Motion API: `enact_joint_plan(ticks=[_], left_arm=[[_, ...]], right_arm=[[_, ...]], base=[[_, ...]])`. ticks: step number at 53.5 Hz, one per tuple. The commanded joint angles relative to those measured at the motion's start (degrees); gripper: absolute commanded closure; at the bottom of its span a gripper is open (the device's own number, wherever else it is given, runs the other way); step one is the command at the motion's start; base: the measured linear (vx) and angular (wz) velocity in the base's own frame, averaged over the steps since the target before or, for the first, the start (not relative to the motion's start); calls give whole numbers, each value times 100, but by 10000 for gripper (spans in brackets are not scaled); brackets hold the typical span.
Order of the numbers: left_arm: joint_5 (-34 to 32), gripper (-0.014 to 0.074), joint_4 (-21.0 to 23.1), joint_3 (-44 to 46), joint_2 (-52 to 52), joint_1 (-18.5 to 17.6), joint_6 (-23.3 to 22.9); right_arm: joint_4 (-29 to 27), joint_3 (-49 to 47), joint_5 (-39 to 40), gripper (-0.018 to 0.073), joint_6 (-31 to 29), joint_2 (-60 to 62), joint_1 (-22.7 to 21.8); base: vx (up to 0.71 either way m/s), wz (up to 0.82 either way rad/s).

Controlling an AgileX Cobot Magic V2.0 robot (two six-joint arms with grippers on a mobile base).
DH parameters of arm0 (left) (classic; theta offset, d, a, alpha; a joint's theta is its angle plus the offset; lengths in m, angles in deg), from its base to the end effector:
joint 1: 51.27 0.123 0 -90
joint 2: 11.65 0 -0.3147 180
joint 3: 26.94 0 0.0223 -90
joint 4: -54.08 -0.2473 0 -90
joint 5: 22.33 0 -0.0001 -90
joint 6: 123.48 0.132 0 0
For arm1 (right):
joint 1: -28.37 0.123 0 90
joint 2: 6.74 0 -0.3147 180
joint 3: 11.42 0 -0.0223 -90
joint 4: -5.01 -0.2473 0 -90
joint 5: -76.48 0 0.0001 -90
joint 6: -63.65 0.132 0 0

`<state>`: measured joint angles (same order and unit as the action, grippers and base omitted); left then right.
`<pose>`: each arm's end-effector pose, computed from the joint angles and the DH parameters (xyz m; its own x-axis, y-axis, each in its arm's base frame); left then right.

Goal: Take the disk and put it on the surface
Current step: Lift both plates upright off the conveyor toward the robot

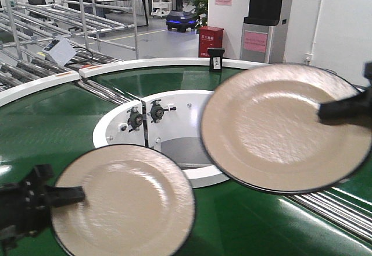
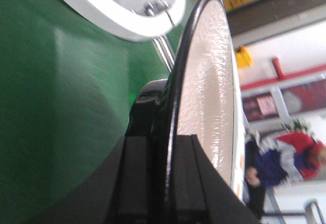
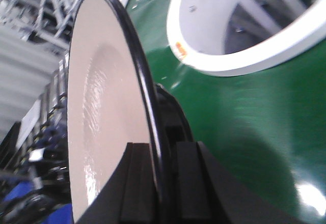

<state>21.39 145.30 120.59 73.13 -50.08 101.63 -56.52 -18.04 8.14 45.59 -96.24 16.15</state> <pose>0.2889 -0.0853 0.3011 -0.7419 -0.5406 -0.3967 0.0969 0.4990 -0.8612 0.3115 0.0429 0.4384 -0.7696 0.3311 -0.5459 -0.2568 0.6223 0.7395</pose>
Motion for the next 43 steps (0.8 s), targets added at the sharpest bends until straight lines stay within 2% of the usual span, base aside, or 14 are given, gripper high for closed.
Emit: enact_joint_plan(ticks=[1,10,17,43], left_arm=[[366,598,852,182,-220,-360,-100],[116,598,1133,182,-220,-885,-114],[-171,598,1112,182,-220,-1116,-108],[-210,596,1098,182,-220,-1115,-92]], right_arm=[[-707,-415,562,567,237,213,571],[-586,-468,1039,567,494,198,1136],[-447,-458,1185,567,494,194,1229],[-469,-458,1175,567,467,194,1222]], base=[[0,0],[0,0],[0,0],[0,0]])
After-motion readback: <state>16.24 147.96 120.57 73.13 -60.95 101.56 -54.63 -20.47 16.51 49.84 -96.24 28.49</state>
